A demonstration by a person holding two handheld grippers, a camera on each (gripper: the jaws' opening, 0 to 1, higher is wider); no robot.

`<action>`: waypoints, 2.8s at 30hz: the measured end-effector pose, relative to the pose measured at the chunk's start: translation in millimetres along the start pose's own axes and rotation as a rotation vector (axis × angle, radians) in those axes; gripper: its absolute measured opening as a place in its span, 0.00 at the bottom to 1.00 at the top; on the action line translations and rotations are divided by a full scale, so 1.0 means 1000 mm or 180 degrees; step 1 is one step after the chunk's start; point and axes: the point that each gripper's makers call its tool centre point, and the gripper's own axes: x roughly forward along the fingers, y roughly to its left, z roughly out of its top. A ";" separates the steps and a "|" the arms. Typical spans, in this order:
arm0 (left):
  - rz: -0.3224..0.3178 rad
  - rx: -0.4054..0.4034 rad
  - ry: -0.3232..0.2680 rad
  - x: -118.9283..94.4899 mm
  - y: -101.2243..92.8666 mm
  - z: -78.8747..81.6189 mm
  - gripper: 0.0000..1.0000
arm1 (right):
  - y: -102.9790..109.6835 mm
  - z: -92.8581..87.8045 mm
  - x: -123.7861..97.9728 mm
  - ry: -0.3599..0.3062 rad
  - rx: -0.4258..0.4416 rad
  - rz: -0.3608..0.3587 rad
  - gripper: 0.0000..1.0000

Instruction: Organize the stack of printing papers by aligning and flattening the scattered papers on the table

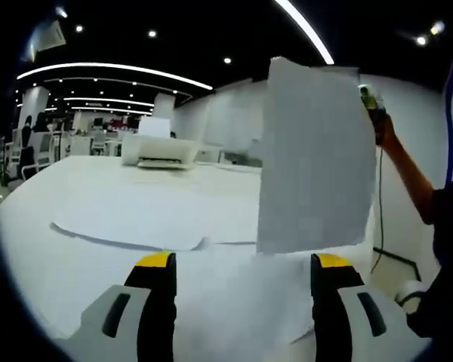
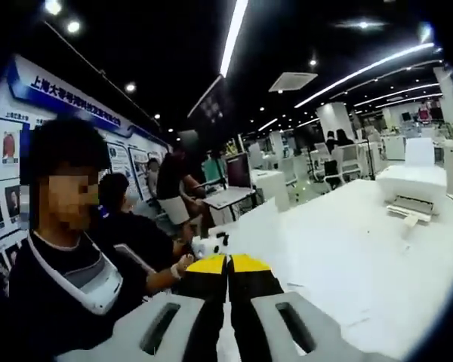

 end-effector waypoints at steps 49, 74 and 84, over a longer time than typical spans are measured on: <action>-0.0839 -0.0267 -0.0223 0.024 -0.050 0.020 0.73 | -0.147 -0.048 0.095 0.0494 -0.0304 -0.0766 0.00; -0.0866 -0.0242 -0.0601 0.022 -0.044 0.049 0.35 | -0.153 -0.046 0.124 0.0621 -0.0588 -0.0790 0.00; -0.0893 -0.0572 -0.0703 0.020 -0.040 0.056 0.26 | -0.143 -0.046 0.126 0.0573 -0.0657 -0.0697 0.00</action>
